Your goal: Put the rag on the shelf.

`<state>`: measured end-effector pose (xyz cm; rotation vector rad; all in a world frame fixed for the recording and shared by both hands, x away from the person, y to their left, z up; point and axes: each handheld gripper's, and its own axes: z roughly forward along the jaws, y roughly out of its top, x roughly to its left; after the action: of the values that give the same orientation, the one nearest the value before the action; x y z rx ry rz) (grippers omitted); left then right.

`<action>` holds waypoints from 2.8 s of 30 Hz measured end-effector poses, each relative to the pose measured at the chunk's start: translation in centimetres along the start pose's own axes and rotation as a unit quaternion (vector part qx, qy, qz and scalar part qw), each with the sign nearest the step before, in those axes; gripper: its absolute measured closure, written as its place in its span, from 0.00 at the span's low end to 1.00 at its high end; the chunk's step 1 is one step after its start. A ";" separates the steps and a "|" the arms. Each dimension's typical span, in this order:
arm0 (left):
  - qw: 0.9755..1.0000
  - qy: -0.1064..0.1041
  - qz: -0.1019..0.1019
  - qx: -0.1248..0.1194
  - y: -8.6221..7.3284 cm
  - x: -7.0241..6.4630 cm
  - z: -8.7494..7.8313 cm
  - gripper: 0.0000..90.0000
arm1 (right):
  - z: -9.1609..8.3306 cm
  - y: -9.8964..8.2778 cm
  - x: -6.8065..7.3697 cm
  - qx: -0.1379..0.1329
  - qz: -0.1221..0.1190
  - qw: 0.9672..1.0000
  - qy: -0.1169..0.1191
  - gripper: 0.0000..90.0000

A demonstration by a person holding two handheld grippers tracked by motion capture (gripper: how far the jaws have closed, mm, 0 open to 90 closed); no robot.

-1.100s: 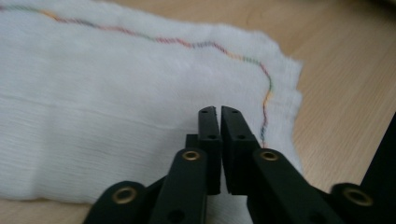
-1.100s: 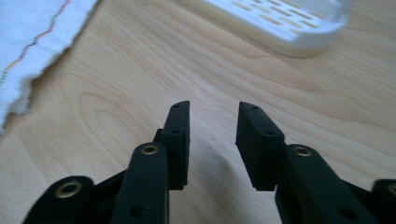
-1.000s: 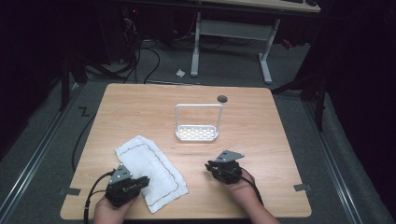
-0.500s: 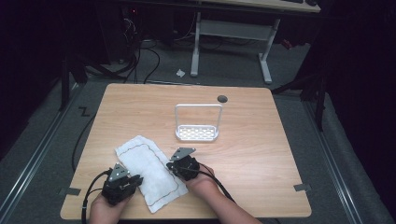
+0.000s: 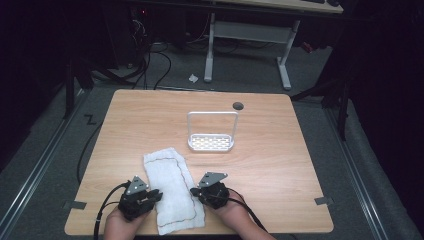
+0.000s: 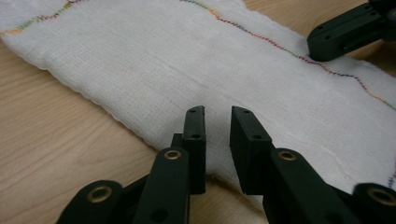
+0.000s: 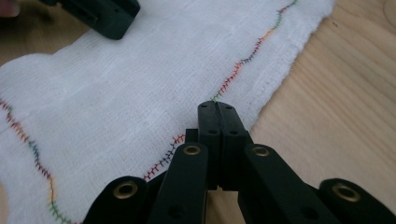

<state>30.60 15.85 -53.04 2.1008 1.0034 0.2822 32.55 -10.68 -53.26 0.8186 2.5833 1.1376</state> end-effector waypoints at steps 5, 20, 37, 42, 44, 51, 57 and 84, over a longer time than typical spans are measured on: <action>1.000 -0.028 0.010 0.003 0.1 -1.1 0.4 0.85 | -1.7 -1.5 0.7 0.009 -0.008 1.000 0.003 1.00; 1.000 0.020 0.010 -0.004 2.2 0.4 1.6 0.85 | 0.8 2.4 -2.8 -0.022 0.019 0.998 -0.055 1.00; 1.000 -0.028 0.012 -0.003 3.4 -2.4 4.2 0.87 | -1.2 -0.9 -3.8 -0.005 0.037 0.998 -0.054 1.00; 0.999 -0.050 0.019 0.000 3.9 -3.8 5.1 0.87 | -3.0 -2.4 -4.2 -0.001 0.039 0.997 -0.067 1.00; 0.998 -0.060 0.021 -0.002 4.1 -4.4 5.4 0.87 | -3.3 -2.6 -4.3 -0.002 0.041 0.997 -0.068 1.00; 0.995 -0.091 0.029 0.001 4.5 -6.1 6.3 0.87 | -5.0 -4.1 -5.0 0.005 0.047 0.996 -0.080 1.00; 0.994 -0.106 0.031 -0.006 4.5 -6.8 6.7 0.87 | -5.9 -4.9 -5.6 0.003 0.056 0.995 -0.084 1.00; 0.995 -0.038 -0.087 -0.035 8.3 -0.5 10.1 0.74 | -6.0 -5.5 -5.5 -0.019 0.068 0.994 -0.079 0.99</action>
<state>39.90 6.72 -53.75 1.9331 1.1065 0.1470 32.50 -20.48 -53.44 1.0448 2.4026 1.1047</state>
